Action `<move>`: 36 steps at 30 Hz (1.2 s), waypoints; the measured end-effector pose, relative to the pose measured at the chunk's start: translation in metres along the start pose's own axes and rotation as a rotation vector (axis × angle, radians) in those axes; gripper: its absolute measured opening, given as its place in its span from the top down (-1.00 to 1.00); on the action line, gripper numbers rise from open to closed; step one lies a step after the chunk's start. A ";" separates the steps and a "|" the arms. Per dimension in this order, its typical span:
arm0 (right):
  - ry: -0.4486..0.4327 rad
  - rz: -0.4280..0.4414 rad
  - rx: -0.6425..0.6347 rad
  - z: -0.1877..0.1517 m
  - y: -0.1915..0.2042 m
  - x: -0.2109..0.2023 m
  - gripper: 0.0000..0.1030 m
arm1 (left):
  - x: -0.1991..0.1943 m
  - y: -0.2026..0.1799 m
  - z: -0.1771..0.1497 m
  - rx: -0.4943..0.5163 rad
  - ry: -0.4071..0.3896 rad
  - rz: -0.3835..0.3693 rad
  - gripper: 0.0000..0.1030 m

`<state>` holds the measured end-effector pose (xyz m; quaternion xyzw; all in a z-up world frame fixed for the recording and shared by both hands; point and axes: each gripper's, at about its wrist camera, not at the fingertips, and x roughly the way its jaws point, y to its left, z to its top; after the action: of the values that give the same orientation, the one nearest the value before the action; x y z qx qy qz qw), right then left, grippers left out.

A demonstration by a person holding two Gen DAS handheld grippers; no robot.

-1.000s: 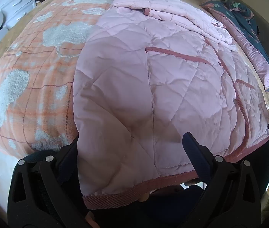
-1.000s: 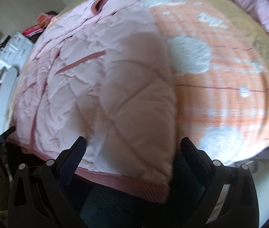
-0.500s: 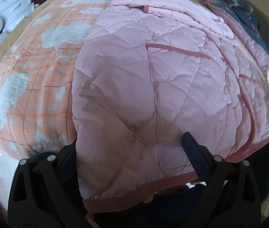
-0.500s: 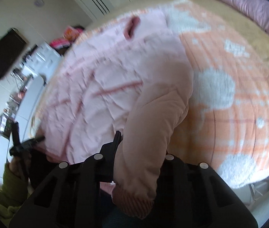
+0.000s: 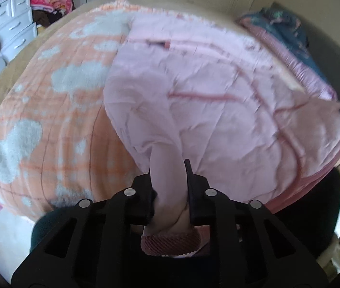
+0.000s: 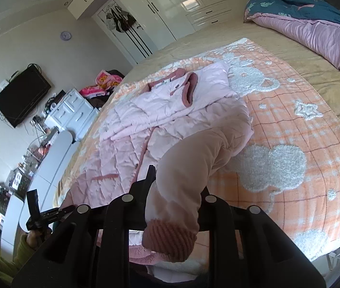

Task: Fold large clothes
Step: 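Grasp the ribbed hem with the right tool while the left tool grasps it too, then lift the hem with both tools and fold it over toward the collar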

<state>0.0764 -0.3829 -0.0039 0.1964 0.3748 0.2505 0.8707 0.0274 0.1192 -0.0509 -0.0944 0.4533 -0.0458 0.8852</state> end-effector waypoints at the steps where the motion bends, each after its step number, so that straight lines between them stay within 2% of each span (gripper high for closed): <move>1: -0.005 0.001 0.001 0.002 0.002 0.001 0.59 | -0.003 -0.002 0.005 -0.004 -0.013 -0.011 0.76; 8: -0.050 0.024 0.019 0.019 0.007 -0.002 0.61 | -0.017 -0.002 0.043 -0.041 -0.081 -0.062 0.78; 13: -0.082 0.040 0.033 0.033 0.008 -0.004 0.63 | -0.018 0.001 0.054 -0.052 -0.070 -0.072 0.77; 16: -0.089 0.047 0.028 0.038 0.009 -0.002 0.63 | -0.010 0.003 0.044 -0.046 -0.019 -0.065 0.68; 20: -0.090 0.053 0.021 0.038 0.009 0.001 0.63 | 0.009 0.015 0.014 -0.081 0.099 -0.052 0.55; 21: -0.090 0.050 0.020 0.037 0.009 0.001 0.63 | 0.012 0.017 0.007 -0.092 0.121 -0.054 0.42; 24: -0.091 0.056 0.033 0.034 0.004 0.001 0.63 | 0.024 0.023 -0.014 -0.129 0.192 -0.077 0.26; 27: -0.092 0.059 0.047 0.031 -0.001 0.000 0.63 | 0.026 0.015 -0.024 -0.067 0.203 -0.057 0.21; 28: -0.092 0.054 0.049 0.030 -0.002 0.000 0.63 | 0.027 0.013 -0.024 -0.062 0.207 -0.057 0.27; 29: -0.092 0.052 0.052 0.029 -0.004 0.000 0.63 | 0.027 0.011 -0.024 -0.071 0.205 -0.077 0.43; 30: -0.092 0.054 0.056 0.029 -0.004 0.000 0.63 | 0.027 0.011 -0.022 -0.068 0.196 -0.085 0.71; 34: -0.094 0.054 0.063 0.029 -0.005 -0.002 0.63 | 0.015 -0.003 -0.007 -0.011 0.114 -0.066 0.81; 36: -0.095 0.056 0.066 0.030 -0.005 -0.003 0.63 | 0.001 -0.005 0.011 -0.001 0.050 -0.075 0.81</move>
<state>0.0985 -0.3930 0.0148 0.2469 0.3355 0.2528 0.8733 0.0374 0.1154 -0.0443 -0.1105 0.4713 -0.0811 0.8712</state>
